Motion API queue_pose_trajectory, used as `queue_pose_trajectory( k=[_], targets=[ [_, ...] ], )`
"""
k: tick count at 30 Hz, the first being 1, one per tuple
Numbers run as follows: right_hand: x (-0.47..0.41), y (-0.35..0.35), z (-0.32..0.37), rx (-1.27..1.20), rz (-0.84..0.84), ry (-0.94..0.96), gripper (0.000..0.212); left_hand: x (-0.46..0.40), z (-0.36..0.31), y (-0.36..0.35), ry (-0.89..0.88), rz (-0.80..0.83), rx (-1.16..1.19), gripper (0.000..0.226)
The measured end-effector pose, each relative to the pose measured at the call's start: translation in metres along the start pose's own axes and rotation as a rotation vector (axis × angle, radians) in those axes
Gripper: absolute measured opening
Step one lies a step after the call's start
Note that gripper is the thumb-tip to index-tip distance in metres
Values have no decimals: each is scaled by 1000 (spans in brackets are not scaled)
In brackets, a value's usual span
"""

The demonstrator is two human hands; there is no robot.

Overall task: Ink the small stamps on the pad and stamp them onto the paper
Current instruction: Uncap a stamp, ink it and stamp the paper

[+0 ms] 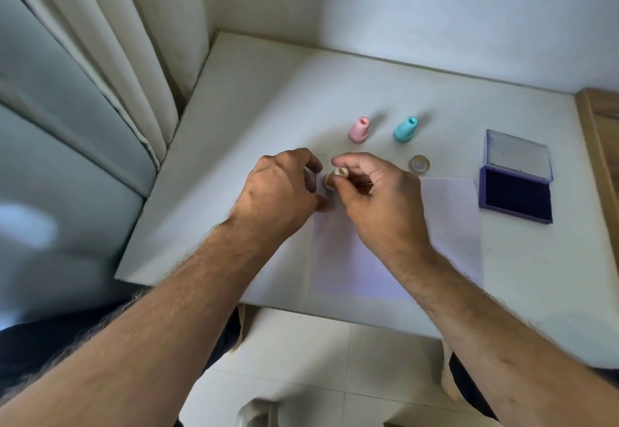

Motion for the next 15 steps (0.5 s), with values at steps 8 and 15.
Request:
queue_pose_trajectory(
  k=[8, 15],
  targets=[
    [0, -3, 1, 57, -14, 46, 21, 1, 2, 0, 51, -26, 79, 46],
    [-3, -8, 5, 186, 62, 52, 24, 0, 4, 0, 70, -32, 101, 43]
  ],
)
Point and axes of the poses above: each hand's wrist, its own x-axis away from the middle knuckle, its own y-axis out of the back of the hand, z = x × y, the point moved 2 cm from there along -x, towards the middle knuckle, and after that the axes turned 14 degrees about -y, right-handed, at the moved point
